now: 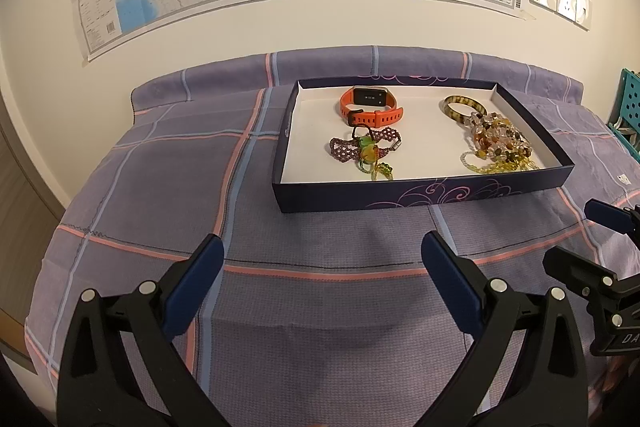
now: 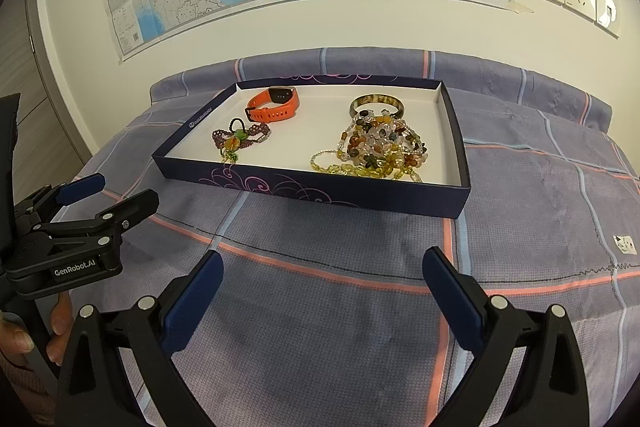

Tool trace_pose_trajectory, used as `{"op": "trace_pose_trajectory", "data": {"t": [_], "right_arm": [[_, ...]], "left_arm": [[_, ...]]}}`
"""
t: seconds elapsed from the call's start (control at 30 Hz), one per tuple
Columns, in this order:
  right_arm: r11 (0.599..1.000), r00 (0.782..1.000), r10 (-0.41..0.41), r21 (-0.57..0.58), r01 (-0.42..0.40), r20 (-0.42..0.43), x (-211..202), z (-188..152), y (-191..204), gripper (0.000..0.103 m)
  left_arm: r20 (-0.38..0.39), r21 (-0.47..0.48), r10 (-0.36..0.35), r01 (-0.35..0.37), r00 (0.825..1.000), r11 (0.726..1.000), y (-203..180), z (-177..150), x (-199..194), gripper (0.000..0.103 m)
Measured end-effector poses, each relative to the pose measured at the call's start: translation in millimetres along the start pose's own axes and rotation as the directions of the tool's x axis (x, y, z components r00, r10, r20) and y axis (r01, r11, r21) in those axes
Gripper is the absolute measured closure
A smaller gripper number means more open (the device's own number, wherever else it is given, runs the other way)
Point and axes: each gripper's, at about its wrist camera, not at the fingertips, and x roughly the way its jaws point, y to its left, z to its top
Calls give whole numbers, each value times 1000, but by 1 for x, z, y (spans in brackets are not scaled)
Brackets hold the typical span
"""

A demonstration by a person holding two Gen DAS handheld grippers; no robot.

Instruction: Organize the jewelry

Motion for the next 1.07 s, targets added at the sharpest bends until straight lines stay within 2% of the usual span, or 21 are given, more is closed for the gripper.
{"op": "trace_pose_trajectory", "data": {"t": [0.47,0.73,1.07], "right_arm": [[1000,1000,1,-1,-1,4,-1,1,-1,7],[1000,1000,1,-4,-1,6,-1,1,-1,7],[999,1000,-16,-35,16,-6,-2,0,-5,7]], "left_arm": [[-2,4,-3,3,1000,1000,-2,1,1,6],[22,18,2,-2,1000,1000,-4,1,-2,6],[-54,1,-26,26,998,1000,-3,-2,12,6]]}}
